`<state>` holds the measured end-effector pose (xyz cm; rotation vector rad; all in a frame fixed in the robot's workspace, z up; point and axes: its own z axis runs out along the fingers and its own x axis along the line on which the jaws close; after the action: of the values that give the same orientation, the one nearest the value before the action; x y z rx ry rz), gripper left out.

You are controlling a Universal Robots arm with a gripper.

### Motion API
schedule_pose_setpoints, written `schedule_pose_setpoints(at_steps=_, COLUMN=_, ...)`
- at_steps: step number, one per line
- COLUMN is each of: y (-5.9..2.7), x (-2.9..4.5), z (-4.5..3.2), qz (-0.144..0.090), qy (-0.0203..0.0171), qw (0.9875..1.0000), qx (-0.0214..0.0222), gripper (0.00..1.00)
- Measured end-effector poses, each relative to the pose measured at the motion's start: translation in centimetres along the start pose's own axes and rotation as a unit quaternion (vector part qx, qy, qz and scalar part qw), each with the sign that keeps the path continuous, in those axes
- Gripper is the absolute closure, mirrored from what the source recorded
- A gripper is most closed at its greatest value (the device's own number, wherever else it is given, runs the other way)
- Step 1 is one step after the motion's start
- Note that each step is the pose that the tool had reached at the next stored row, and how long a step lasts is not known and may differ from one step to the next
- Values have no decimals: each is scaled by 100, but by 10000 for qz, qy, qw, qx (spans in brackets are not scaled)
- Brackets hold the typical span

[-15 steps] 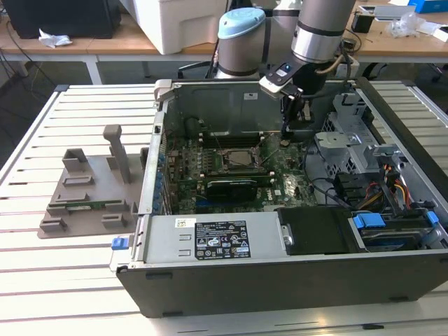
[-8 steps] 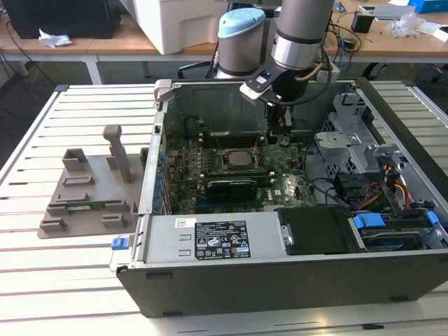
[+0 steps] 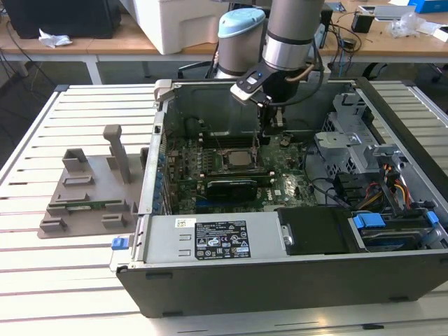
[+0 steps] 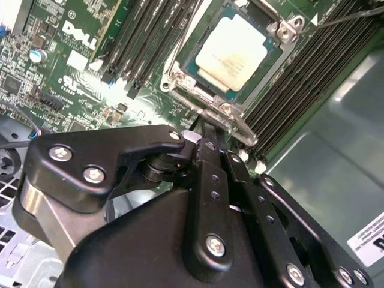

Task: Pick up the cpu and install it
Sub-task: 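Close the cpu cover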

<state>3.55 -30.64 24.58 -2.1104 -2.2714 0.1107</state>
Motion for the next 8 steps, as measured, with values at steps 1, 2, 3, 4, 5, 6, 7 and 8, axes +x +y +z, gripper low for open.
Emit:
schedule_pose_setpoints(at_steps=1, y=-11, x=1, z=1, qz=1, qy=1, qw=10000, qx=0, gripper=89)
schedule_pose_setpoints(at_steps=2, y=-21, x=2, z=2, qz=1, qy=1, qw=10000, qx=0, gripper=89)
schedule_pose_setpoints(at_steps=3, y=-35, x=3, z=3, qz=0, qy=3, qw=10000, qx=0, gripper=89)
schedule_pose_setpoints(at_steps=4, y=-45, x=3, z=5, qz=0, qy=7, qw=10000, qx=-1, gripper=89)
schedule_pose_setpoints(at_steps=5, y=-57, x=5, z=10, qz=0, qy=12, qw=10000, qx=-1, gripper=89)
schedule_pose_setpoints(at_steps=6, y=-92, x=8, z=29, qz=-2, qy=13, qw=10000, qx=-1, gripper=89)
schedule_pose_setpoints(at_steps=7, y=-158, x=14, z=70, qz=0, qy=13, qw=10000, qx=-1, gripper=89)
schedule_pose_setpoints(at_steps=8, y=-212, x=19, z=106, qz=-1, qy=13, qw=10000, qx=-1, gripper=89)
